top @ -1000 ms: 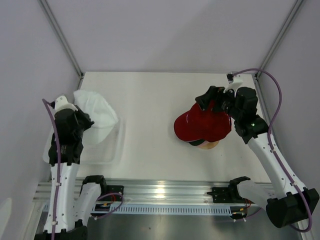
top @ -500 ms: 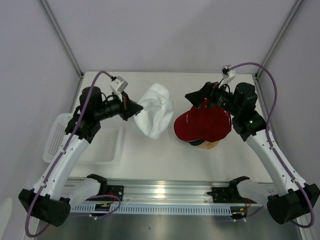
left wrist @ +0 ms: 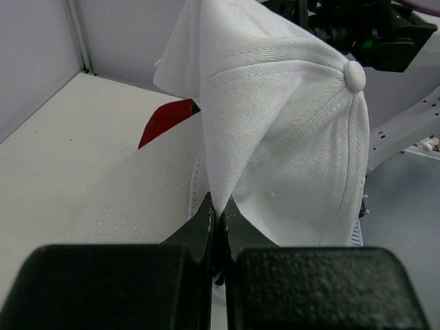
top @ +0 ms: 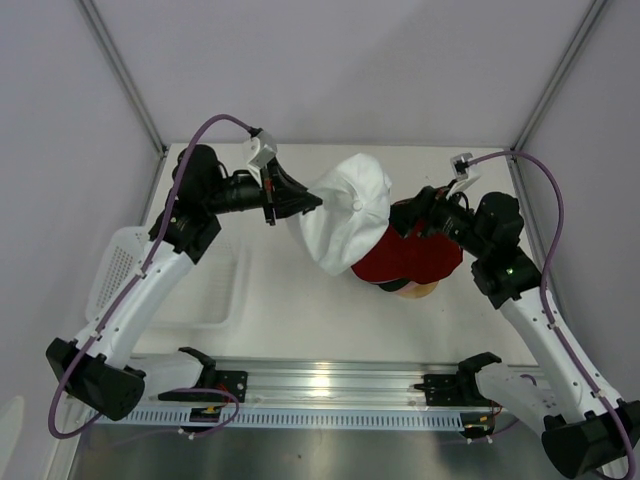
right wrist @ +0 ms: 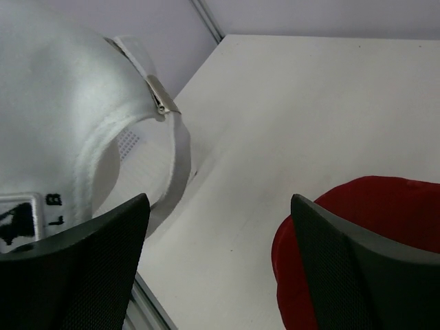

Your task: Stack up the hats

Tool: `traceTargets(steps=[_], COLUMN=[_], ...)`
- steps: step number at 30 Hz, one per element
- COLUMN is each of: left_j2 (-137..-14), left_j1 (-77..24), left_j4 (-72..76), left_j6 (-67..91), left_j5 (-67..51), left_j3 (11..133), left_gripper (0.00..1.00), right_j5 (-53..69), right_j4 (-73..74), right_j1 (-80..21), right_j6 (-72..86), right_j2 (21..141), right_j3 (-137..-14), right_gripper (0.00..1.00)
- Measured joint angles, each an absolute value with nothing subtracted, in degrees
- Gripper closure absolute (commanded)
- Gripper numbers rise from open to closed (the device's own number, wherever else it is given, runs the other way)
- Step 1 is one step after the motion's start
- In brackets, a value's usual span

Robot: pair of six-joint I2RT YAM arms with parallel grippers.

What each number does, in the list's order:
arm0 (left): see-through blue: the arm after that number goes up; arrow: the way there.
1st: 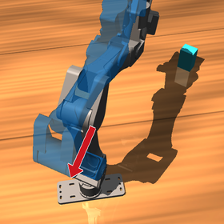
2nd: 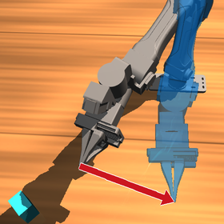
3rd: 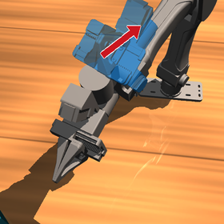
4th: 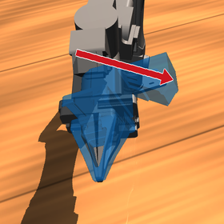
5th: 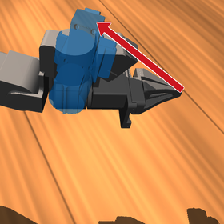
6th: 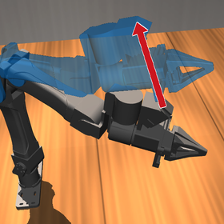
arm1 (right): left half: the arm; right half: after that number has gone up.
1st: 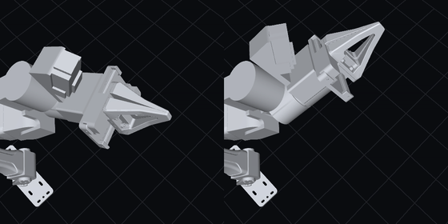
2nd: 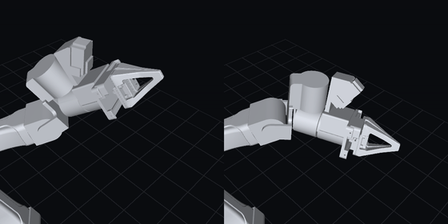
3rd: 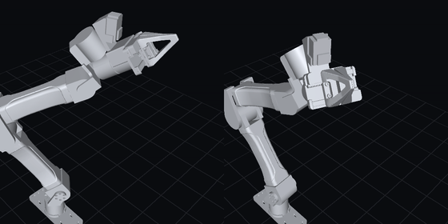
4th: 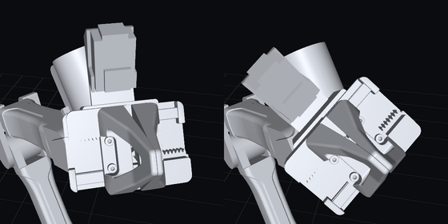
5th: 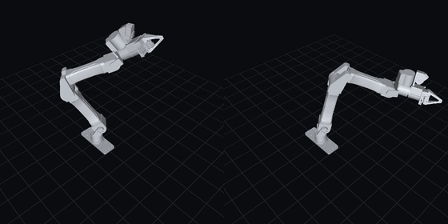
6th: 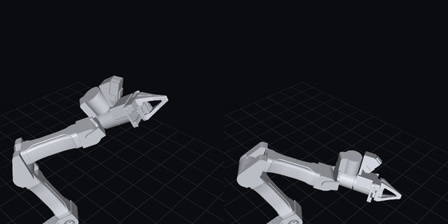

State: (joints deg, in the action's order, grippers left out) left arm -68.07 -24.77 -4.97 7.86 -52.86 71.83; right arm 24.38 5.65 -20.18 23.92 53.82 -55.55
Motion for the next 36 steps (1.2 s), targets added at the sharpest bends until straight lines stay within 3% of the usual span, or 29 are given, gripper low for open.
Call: traceTargets(steps=[12, 15, 16, 17, 18, 20, 36], left_j2=[-69.36, -69.84, -69.87, -69.87, -69.87, -69.84, -76.97], left_j1=[-25.54, -25.98, -26.02, -26.02, -26.02, -26.04, -33.85], left_j4=[-4.67, -4.82, -4.84, -4.82, -4.82, -4.82, -10.35], left_j6=[9.04, 9.02, 9.02, 9.02, 9.02, 9.02, 5.08], left_j5=[-56.38, -56.36, -56.31, -56.21, -56.12, -55.42, -30.65], left_j3=[73.71, 73.71, 73.71, 73.71, 73.71, 73.71, 74.74], left_gripper=[0.99, 0.99, 0.99, 0.99, 0.99, 0.99, 0.97], right_j5=[24.77, 25.12, 25.06, 24.64, 24.08, 22.28, -3.22], right_j4=[0.43, -0.93, -1.34, -1.41, -1.04, 0.80, 35.90], right_j1=[-20.18, -20.18, -20.18, -20.18, -20.18, -20.23, -17.63], right_j6=[25.36, 25.98, 26.13, 26.13, 26.17, 25.61, 19.73], right_j2=[52.56, 53.43, 53.89, 54.26, 54.74, 55.88, 52.51], right_j3=[-54.22, -54.24, -54.24, -54.26, -54.37, -55.33, -72.23], right_gripper=[0.18, 0.32, 0.50, 0.61, 0.83, 0.99, 1.00])
